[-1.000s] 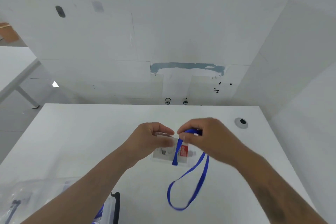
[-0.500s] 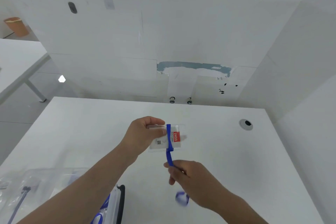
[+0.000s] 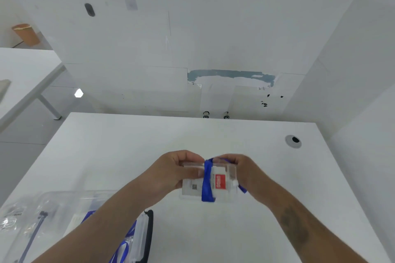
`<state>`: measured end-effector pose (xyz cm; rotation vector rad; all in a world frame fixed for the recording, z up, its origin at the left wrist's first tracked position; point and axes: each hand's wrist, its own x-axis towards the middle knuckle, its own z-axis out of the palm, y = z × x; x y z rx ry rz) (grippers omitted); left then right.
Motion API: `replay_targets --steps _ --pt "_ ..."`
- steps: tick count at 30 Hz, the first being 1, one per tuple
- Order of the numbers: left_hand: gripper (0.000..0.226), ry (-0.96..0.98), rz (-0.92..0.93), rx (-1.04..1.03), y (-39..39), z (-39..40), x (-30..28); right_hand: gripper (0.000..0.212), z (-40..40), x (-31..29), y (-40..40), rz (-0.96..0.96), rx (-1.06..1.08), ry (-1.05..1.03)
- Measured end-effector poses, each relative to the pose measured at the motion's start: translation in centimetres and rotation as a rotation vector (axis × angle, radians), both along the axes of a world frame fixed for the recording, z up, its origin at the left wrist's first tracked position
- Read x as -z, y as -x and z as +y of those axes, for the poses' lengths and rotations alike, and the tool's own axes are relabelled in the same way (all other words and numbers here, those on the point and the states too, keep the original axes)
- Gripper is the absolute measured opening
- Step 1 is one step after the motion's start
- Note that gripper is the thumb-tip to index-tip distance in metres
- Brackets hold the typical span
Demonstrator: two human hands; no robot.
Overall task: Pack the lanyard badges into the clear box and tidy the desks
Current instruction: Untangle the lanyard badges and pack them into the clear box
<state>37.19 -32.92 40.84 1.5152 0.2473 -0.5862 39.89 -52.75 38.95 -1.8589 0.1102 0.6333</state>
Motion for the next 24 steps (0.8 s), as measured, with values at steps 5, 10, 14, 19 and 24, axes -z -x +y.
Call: replay_targets --steps 5,10,14,19,24 --pt "0.014 -0.179 -0.073 -0.22 -0.8 0.5 0.8 0.031 1.9 2.4 6.3 -0.117 -0.198 0.187" --pt "0.01 -0.422 -0.173 -0.158 0.3 0.4 2.1 0.027 2.1 -0.6 8.4 -0.526 -0.46 0.578" --pt "0.012 -0.446 -0.184 -0.031 1.6 1.3 2.2 0.015 1.6 -2.6 6.2 -0.624 -0.418 0.578" --pt "0.013 -0.364 -0.162 0.063 3.1 4.1 1.2 0.017 3.2 -2.5 3.9 -0.542 -0.348 0.445" --pt "0.015 -0.375 -0.135 0.033 4.9 7.9 0.7 0.019 7.5 -1.1 4.5 -0.332 -0.279 0.175"
